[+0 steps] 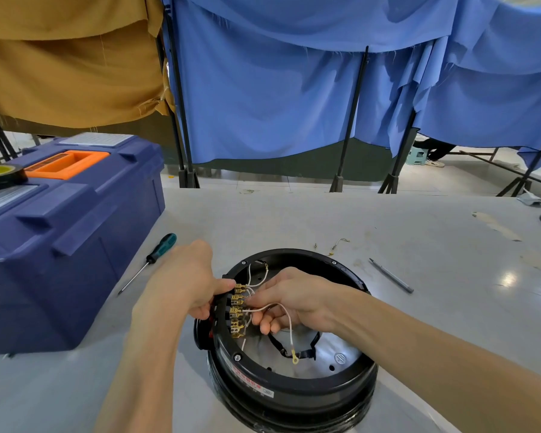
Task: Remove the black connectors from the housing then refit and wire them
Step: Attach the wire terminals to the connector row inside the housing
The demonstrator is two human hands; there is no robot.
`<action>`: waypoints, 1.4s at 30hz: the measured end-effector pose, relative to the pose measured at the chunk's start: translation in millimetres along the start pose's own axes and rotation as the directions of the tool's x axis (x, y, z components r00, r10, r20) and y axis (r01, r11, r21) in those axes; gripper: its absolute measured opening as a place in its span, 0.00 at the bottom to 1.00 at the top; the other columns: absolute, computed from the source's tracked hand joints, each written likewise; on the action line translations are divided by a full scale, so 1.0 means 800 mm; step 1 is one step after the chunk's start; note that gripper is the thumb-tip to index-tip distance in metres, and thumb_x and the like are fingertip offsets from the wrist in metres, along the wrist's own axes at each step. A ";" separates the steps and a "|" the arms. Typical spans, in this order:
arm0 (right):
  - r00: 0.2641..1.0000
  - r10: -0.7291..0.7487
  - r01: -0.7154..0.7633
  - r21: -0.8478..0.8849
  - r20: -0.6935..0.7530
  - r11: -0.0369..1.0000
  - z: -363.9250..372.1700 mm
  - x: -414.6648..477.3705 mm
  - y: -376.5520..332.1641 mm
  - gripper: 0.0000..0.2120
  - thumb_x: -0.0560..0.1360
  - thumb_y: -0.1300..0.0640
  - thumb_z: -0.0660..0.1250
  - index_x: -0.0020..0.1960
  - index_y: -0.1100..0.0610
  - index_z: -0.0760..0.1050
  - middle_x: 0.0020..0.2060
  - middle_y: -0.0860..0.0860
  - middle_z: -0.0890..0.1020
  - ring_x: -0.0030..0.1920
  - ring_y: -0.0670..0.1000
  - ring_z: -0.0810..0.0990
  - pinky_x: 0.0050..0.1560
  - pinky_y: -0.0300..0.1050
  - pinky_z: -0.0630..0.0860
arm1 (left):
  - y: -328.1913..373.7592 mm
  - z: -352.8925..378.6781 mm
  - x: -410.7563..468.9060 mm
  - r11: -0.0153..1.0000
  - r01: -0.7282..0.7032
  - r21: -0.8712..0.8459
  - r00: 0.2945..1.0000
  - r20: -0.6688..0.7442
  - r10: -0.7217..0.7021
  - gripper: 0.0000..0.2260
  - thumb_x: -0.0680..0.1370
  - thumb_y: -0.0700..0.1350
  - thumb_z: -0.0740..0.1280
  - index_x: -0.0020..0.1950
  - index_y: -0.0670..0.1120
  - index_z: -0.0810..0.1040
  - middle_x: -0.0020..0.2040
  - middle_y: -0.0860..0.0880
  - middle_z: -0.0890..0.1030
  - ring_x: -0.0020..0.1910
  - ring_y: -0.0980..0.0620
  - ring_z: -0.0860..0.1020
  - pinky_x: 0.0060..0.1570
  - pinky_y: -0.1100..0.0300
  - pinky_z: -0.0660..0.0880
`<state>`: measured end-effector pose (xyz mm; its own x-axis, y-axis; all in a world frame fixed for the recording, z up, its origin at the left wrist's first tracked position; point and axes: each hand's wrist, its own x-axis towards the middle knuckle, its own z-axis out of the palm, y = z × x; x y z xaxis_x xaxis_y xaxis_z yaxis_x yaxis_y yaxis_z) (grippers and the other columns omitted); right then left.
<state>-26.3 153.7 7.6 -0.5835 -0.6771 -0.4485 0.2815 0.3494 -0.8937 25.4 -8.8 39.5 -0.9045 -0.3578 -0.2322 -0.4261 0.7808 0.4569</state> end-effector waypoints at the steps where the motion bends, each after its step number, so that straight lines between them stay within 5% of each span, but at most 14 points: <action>1: 1.000 0.006 -0.006 0.004 -0.013 1.000 0.000 0.000 -0.001 0.02 0.77 0.67 0.66 0.46 0.66 0.76 0.28 0.56 0.80 0.23 0.47 0.77 0.23 0.35 0.73 | 0.000 0.000 0.000 1.000 -0.010 0.012 1.000 0.003 0.010 0.18 0.75 0.52 0.71 0.38 0.37 0.74 0.24 0.44 0.80 0.24 0.47 0.80 0.38 0.52 0.83; 9: 0.994 0.045 -0.044 0.010 -0.095 0.999 0.006 0.005 -0.003 0.04 0.75 0.68 0.67 0.42 0.66 0.77 0.24 0.53 0.79 0.20 0.44 0.73 0.20 0.33 0.68 | 0.000 0.002 0.003 0.982 -0.063 0.178 0.998 0.000 0.064 0.18 0.74 0.52 0.72 0.34 0.43 0.68 0.28 0.47 0.75 0.30 0.46 0.75 0.46 0.48 0.81; 14: 0.968 0.124 -0.123 0.016 -0.218 0.992 0.015 0.011 -0.007 0.08 0.74 0.71 0.64 0.37 0.65 0.76 0.21 0.54 0.78 0.17 0.45 0.69 0.17 0.33 0.62 | 0.002 0.000 -0.001 0.967 -0.082 0.241 0.997 0.006 0.083 0.16 0.74 0.53 0.72 0.37 0.43 0.72 0.34 0.46 0.81 0.40 0.45 0.83 0.49 0.50 0.80; 19: 0.936 0.171 -0.166 0.042 -0.308 0.985 0.025 0.014 -0.013 0.10 0.71 0.73 0.59 0.35 0.66 0.75 0.25 0.58 0.77 0.16 0.46 0.64 0.18 0.32 0.58 | 0.002 -0.001 0.001 0.979 -0.076 0.188 0.997 0.016 0.074 0.14 0.75 0.52 0.71 0.40 0.42 0.75 0.32 0.47 0.83 0.36 0.49 0.84 0.49 0.50 0.80; 27: 0.921 0.180 -0.156 0.094 -0.346 0.983 0.032 0.018 -0.013 0.08 0.70 0.72 0.57 0.42 0.66 0.74 0.19 0.55 0.73 0.14 0.47 0.61 0.22 0.31 0.57 | 0.002 0.002 0.002 0.968 -0.107 0.225 0.994 -0.002 0.110 0.15 0.76 0.52 0.70 0.39 0.43 0.73 0.28 0.48 0.82 0.33 0.50 0.83 0.49 0.50 0.80; 32: 0.938 0.151 -0.153 0.018 -0.313 0.988 0.028 0.016 -0.015 0.08 0.71 0.72 0.58 0.38 0.66 0.74 0.20 0.56 0.74 0.15 0.47 0.62 0.19 0.32 0.57 | 0.006 0.002 -0.002 0.958 -0.094 0.272 0.994 -0.030 0.106 0.15 0.76 0.52 0.70 0.37 0.44 0.69 0.32 0.47 0.78 0.33 0.49 0.82 0.45 0.52 0.80; 36: 0.969 0.118 -0.140 -0.090 -0.218 0.986 0.016 0.010 -0.016 0.06 0.73 0.69 0.64 0.37 0.66 0.76 0.21 0.56 0.76 0.17 0.47 0.67 0.18 0.33 0.61 | 0.014 0.005 -0.008 0.946 -0.074 0.315 0.990 -0.092 0.108 0.16 0.77 0.50 0.69 0.38 0.45 0.65 0.32 0.47 0.74 0.28 0.50 0.77 0.27 0.59 0.74; 39: 0.987 0.097 -0.115 -0.139 -0.125 0.984 0.005 0.005 -0.014 0.06 0.76 0.66 0.67 0.40 0.65 0.75 0.23 0.55 0.78 0.19 0.48 0.72 0.18 0.34 0.65 | 0.011 0.003 -0.007 0.956 -0.063 0.285 0.996 -0.044 0.079 0.16 0.76 0.51 0.70 0.37 0.45 0.66 0.34 0.46 0.76 0.34 0.47 0.79 0.36 0.55 0.80; 42: 0.990 0.132 -0.131 -0.025 0.039 0.991 -0.004 -0.001 -0.013 0.07 0.81 0.64 0.59 0.47 0.65 0.73 0.27 0.57 0.80 0.24 0.51 0.80 0.23 0.37 0.75 | 0.002 -0.001 -0.006 0.995 -0.015 0.096 0.999 0.030 0.012 0.16 0.76 0.51 0.70 0.40 0.40 0.72 0.30 0.44 0.82 0.32 0.46 0.83 0.42 0.51 0.82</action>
<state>-30.9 152.7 17.1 -0.5107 -0.6500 -0.5628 0.3361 0.4516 -0.8265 28.9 -6.4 42.3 -0.9086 -0.3327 -0.2525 -0.4089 0.8316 0.3757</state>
